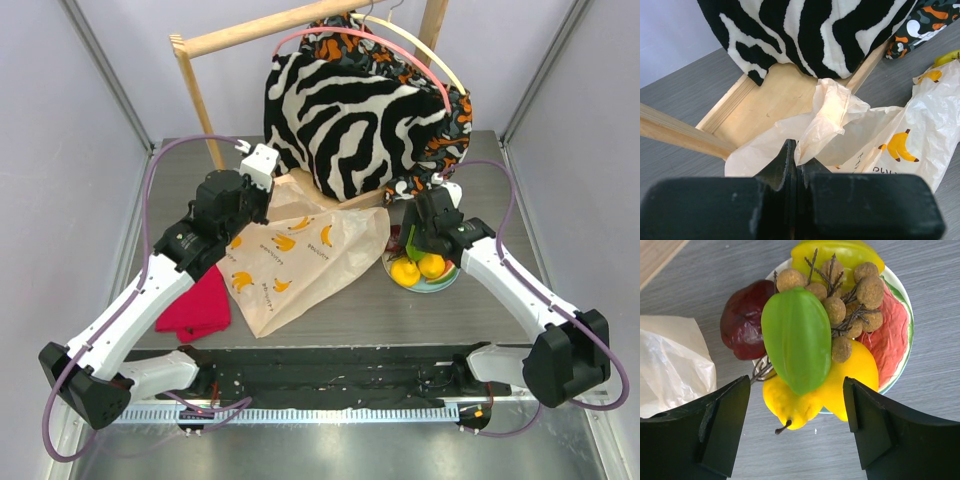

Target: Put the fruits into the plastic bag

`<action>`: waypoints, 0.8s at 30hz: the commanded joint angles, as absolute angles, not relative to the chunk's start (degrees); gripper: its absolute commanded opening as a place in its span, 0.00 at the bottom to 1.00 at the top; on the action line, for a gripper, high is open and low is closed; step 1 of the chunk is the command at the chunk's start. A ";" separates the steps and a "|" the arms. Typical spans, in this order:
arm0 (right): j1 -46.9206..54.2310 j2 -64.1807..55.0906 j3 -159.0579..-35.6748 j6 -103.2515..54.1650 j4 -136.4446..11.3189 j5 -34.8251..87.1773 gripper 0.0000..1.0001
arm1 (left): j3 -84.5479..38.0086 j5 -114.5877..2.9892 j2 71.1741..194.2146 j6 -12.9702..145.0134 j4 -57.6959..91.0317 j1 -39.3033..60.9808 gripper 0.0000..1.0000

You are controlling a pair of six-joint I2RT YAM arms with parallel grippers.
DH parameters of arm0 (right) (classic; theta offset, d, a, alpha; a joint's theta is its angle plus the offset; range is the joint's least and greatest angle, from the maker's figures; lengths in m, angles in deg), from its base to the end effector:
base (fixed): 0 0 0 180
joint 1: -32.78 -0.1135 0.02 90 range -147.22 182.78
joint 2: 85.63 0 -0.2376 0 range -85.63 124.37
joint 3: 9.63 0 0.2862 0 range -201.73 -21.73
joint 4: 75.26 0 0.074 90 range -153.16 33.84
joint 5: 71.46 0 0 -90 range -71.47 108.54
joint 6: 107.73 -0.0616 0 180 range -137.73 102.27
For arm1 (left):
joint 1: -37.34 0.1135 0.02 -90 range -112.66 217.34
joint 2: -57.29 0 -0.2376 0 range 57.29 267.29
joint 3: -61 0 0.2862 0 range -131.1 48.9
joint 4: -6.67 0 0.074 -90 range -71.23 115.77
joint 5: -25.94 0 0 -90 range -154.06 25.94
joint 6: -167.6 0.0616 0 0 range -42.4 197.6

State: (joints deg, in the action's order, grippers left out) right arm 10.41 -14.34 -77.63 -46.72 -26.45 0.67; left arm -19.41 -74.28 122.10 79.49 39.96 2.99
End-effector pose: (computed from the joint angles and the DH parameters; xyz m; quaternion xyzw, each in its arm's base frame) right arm 0.2948 0.1009 0.2175 0.1043 0.9299 0.0066 0.3528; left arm 0.2727 -0.1731 0.3646 0.2002 0.7807 -0.0952 0.5843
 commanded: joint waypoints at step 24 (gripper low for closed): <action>10.72 -13.29 -73.59 -52.27 -34.77 -2.29 0.74 | -20.09 -72.50 121.36 78.66 36.79 3.15 0.00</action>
